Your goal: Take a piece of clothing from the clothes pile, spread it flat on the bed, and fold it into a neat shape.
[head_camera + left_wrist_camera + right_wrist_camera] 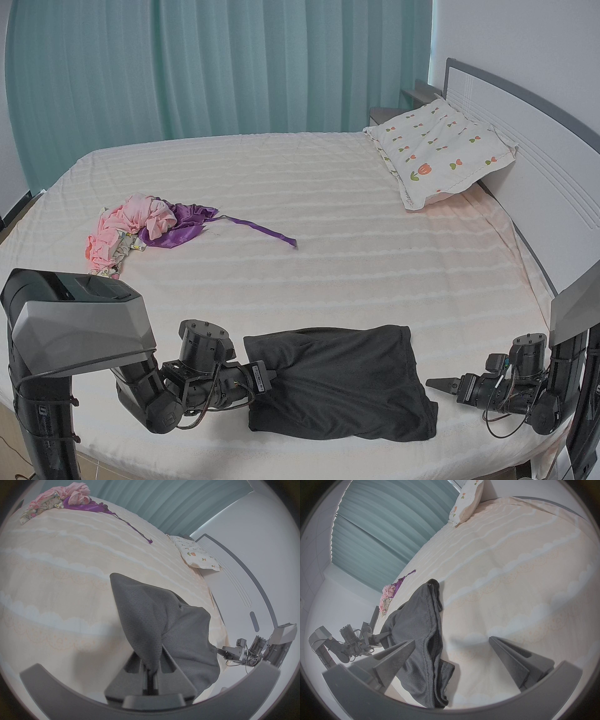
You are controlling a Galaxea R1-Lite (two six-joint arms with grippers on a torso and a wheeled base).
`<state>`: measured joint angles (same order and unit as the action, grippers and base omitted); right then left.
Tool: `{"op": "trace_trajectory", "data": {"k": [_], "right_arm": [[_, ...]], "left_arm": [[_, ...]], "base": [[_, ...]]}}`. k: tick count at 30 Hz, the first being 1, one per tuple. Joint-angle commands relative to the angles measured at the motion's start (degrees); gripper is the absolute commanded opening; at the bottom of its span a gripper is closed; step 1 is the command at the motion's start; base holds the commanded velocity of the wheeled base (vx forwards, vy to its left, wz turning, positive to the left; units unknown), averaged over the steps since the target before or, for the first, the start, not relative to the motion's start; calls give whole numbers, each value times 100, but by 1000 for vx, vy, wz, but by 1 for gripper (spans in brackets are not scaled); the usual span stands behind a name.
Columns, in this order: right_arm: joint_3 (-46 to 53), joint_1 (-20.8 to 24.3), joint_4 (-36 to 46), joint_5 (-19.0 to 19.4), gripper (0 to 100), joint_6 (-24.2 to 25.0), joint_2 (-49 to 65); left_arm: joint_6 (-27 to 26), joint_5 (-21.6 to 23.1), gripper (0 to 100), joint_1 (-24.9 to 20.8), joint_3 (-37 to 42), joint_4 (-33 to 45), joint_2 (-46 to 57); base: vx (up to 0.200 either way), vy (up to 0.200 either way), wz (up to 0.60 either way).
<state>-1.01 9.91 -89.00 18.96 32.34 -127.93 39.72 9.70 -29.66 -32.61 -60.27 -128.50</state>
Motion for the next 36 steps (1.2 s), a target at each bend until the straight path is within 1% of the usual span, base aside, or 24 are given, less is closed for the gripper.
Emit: {"op": "trace_trajectory", "data": {"k": [1, 4, 16, 20, 23, 24, 28, 36], "right_arm": [[92, 2, -56, 3, 100, 0, -13], [92, -16, -56, 12, 100, 9, 5], [92, -24, -56, 20, 100, 9, -4], [92, -24, -56, 20, 100, 9, 14], [92, -24, -56, 20, 100, 9, 14], [92, -16, -56, 20, 100, 9, 14], [92, -16, -56, 20, 100, 9, 57], [92, -42, -56, 3, 100, 88, 66]], "left_arm": [[1, -4, 0, -5, 35, 7, 115], [-8, -4, 0, 4, 211, -37, 220], [1, -4, 0, 13, 325, 33, 528], [1, -4, 0, -5, 352, 411, 792], [10, -12, 0, 4, 457, 543, 923], [1, -48, 0, 30, 651, 499, 976], [19, -65, 0, 136, 914, 428, 1029], [45, -65, 0, 400, 1029, 411, 1073]], "base": [[0, 0, 0], [0, 133, 0], [0, 200, 0], [0, 200, 0], [0, 200, 0], [0, 200, 0], [0, 200, 0], [0, 200, 0]]}}
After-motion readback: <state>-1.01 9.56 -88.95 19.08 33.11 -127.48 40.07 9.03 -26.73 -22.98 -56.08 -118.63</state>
